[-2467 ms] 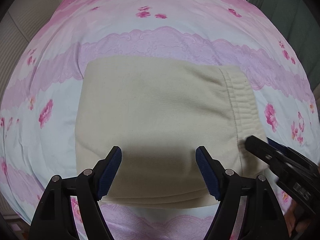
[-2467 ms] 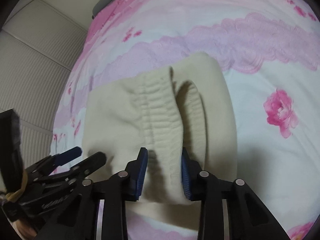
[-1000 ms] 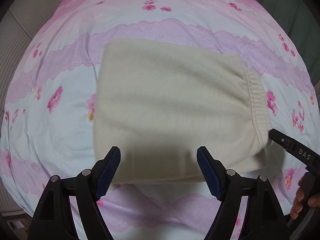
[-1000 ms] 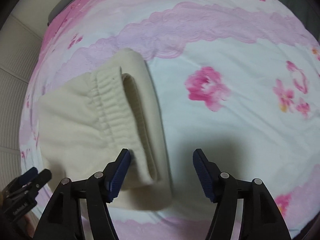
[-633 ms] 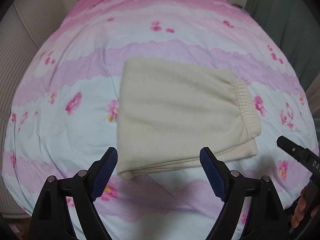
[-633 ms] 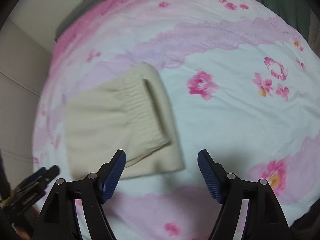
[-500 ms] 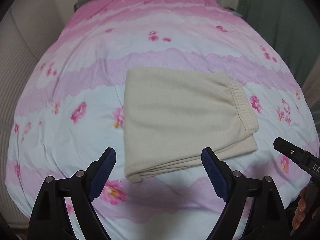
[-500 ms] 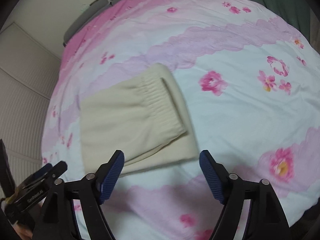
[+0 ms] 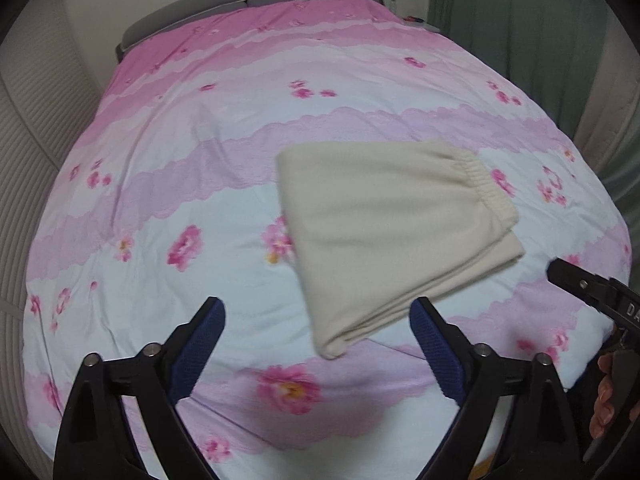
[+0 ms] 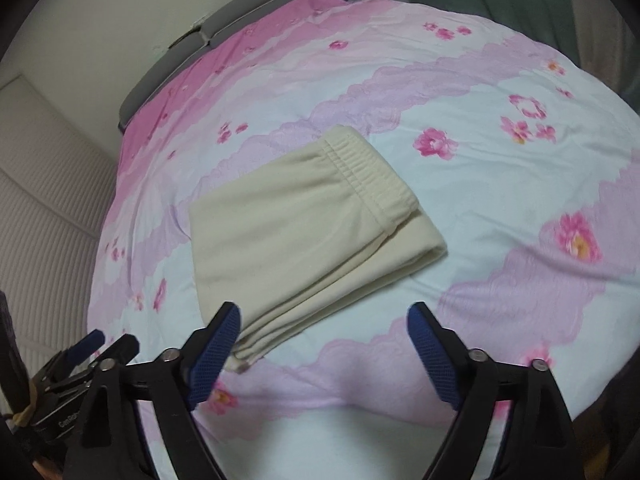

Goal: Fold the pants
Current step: 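Move both grippers to the edges of the folded trouser bundle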

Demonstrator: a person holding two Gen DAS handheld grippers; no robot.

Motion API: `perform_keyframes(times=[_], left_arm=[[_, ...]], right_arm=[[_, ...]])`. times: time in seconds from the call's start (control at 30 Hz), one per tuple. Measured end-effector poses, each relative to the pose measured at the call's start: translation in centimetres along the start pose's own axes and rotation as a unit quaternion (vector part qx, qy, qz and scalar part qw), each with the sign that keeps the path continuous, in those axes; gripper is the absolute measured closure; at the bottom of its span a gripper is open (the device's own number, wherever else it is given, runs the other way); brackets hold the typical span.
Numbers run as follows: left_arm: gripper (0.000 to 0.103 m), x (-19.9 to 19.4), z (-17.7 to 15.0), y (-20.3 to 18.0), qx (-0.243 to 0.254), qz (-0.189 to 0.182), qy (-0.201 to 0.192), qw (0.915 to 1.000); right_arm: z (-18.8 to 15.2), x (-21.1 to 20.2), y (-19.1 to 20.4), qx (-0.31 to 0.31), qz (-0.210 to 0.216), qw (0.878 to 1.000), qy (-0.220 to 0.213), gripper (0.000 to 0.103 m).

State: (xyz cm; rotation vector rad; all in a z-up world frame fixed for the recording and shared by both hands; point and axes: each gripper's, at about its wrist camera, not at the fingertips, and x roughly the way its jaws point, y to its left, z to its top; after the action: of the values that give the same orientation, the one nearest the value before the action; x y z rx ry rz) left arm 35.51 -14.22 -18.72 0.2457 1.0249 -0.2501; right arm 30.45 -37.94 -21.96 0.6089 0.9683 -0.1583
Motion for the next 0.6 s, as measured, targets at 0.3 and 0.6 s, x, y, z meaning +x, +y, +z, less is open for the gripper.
perform_keyframes(times=[0.3, 0.6], left_arm=[[0.006, 5.7, -1.1, 1.9, -0.009, 0.01, 0.004, 0.9999], [0.006, 9.6, -1.9, 1.8, -0.003, 0.019, 0.007, 0.9998]], right_arm=[[-2.1, 5.2, -3.9, 0.091, 0.035, 0.995, 0.0, 0.008], [-2.8, 11.6, -8.5, 0.208, 0.108, 0.972, -0.025, 0.006]])
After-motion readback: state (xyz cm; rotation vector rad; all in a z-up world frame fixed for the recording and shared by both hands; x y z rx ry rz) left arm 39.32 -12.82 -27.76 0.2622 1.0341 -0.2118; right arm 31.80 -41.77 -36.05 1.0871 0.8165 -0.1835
